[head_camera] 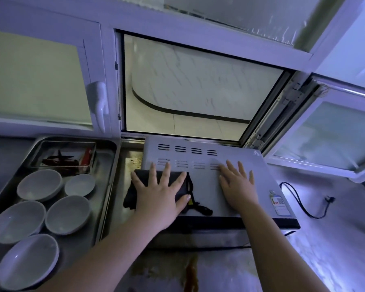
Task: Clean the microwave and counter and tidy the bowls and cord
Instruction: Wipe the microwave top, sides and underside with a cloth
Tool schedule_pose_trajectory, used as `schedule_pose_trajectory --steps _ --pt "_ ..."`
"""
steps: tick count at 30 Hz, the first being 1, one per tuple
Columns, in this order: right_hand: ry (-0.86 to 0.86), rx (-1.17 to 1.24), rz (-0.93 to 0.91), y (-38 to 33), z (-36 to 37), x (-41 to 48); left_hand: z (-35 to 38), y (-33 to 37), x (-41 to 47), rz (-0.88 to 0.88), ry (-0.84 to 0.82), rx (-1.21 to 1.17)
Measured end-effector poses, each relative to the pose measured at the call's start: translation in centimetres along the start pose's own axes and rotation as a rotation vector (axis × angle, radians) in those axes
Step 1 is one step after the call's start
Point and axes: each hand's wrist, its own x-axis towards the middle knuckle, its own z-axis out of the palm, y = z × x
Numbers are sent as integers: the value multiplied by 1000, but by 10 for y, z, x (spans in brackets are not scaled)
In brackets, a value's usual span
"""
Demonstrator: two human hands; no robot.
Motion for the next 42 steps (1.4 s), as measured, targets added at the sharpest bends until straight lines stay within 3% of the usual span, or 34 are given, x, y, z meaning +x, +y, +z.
schedule_pose_trajectory --steps 6,15,25,29,33,35,38,42 --pt "29 112 7 10 12 6 1 44 45 109 -64 7" --pt "65 204 5 13 11 5 -6 44 171 -86 -72 -14" --pt "21 133 12 11 6 3 -3 -24 83 -139 -11 -55" --pt "39 125 56 -17 -8 14 7 -40 40 -176 50 -258" --pt "67 203 -217 -99 -7 32 25 -51 12 -171 195 -576" --pt "4 224 -285 -135 1 45 36 -59 6 -184 222 -899" --pt "-62 186 -275 -162 14 63 45 -66 5 -187 251 -1339" --pt "-107 79 -210 -165 29 69 57 -77 14 -212 180 -1542"
